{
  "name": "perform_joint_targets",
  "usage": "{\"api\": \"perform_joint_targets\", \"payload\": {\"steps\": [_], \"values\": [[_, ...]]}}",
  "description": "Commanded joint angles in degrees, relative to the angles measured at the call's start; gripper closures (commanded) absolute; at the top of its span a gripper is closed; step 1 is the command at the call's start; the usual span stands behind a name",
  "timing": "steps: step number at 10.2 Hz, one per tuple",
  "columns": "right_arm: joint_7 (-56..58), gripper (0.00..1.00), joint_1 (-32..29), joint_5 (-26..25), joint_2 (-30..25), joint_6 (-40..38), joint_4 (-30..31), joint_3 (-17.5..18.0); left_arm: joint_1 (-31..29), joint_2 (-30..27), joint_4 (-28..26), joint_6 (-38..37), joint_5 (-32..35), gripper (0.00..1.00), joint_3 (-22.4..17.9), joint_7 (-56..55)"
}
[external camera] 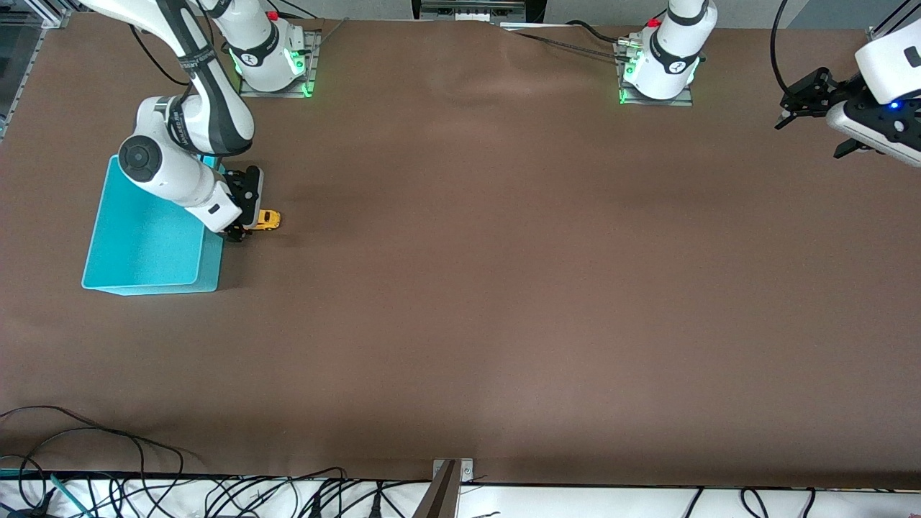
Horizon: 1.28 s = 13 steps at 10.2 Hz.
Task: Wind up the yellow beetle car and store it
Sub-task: 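Close the right gripper on the yellow car and lift it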
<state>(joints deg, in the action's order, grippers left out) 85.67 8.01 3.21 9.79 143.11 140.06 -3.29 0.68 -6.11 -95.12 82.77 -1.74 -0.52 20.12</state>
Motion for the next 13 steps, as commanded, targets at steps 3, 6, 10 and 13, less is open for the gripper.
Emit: {"api": "perform_joint_targets", "payload": {"steps": [3, 6, 10, 13], "values": [[3.0, 0.0, -0.3, 1.3, 1.3, 9.5, 3.6, 0.2, 2.2, 3.9, 6.6, -0.9, 1.6, 0.0, 2.1, -20.2], [3.0, 0.0, -0.3, 1.3, 3.0, 12.7, 3.7, 0.3, 3.7, 5.0, 6.7, -0.6, 1.6, 0.0, 2.1, -26.4], [4.7, 0.72, -0.4, 1.3, 3.1, 13.9, 3.7, 0.3, 3.5, 7.8, 8.3, 0.2, 1.3, 0.0, 2.3, -26.4], [4.4, 1.0, -0.3, 1.3, 1.3, 13.2, 3.7, 0.4, 0.8, 8.0, 8.6, 0.3, 0.9, 0.0, 3.5, -26.0]]}}
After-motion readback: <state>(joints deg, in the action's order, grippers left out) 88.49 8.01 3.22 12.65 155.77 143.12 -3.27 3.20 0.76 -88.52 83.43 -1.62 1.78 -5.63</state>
